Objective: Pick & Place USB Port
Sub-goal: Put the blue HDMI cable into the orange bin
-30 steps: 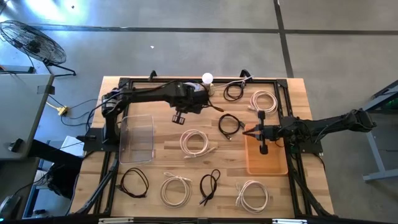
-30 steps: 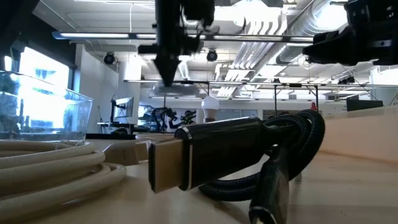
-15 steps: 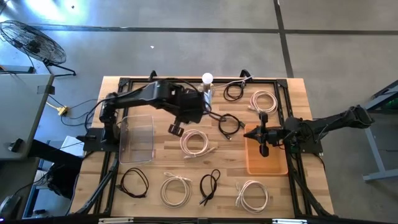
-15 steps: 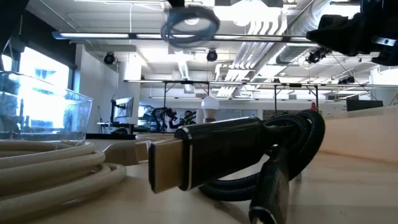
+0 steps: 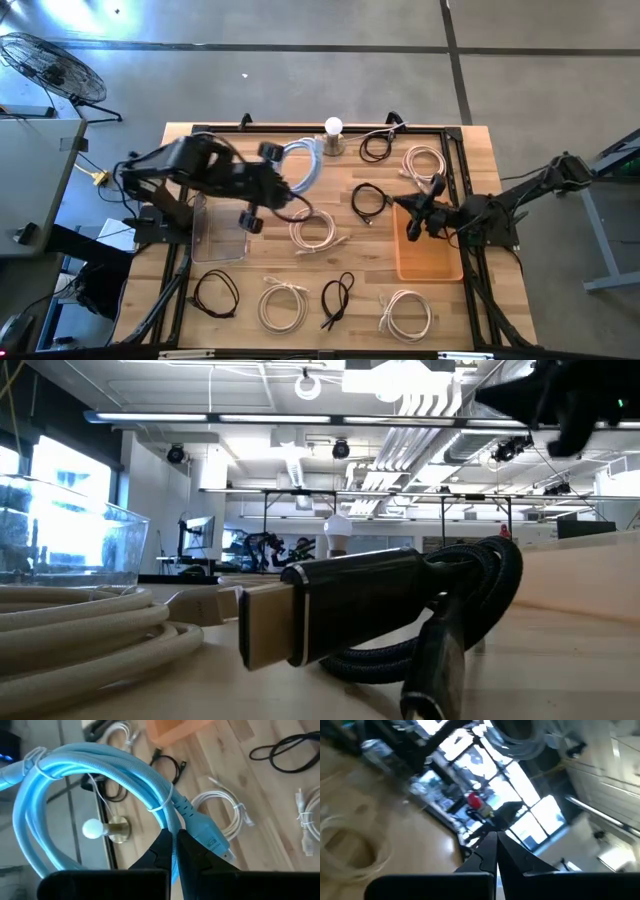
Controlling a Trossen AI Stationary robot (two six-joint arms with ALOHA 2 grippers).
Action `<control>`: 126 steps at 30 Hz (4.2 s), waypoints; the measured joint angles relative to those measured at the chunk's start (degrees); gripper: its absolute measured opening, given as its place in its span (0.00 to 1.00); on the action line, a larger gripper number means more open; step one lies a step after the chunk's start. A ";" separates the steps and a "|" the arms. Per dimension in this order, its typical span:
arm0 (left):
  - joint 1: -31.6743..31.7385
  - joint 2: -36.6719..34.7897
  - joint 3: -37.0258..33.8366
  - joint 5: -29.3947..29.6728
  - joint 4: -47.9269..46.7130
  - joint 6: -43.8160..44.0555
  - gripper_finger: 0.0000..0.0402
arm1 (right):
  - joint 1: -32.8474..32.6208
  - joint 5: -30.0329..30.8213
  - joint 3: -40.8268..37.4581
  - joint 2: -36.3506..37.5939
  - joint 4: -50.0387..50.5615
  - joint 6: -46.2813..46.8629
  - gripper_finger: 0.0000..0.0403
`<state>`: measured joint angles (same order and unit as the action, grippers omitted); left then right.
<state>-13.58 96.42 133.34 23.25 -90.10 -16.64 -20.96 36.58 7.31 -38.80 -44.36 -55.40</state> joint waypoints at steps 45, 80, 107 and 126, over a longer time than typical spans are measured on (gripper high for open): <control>7.21 -1.05 -29.27 -31.81 34.06 -17.64 0.01 | -7.21 11.55 34.36 -37.09 6.73 -25.48 0.45; 7.14 -1.12 -27.91 -8.75 24.13 -7.26 0.21 | -7.23 32.68 41.16 -41.72 6.45 -26.89 0.13; 7.18 -1.10 -28.01 -5.71 11.11 3.15 0.22 | 7.18 30.48 44.85 -7.90 59.04 31.34 0.13; 7.18 -1.05 -28.04 -5.69 9.68 6.47 0.22 | 6.54 4.22 59.20 -17.24 112.83 81.37 0.13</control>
<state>-6.39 95.37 105.30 17.56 -80.42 -10.17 -14.41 40.79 66.51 -56.04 68.48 25.97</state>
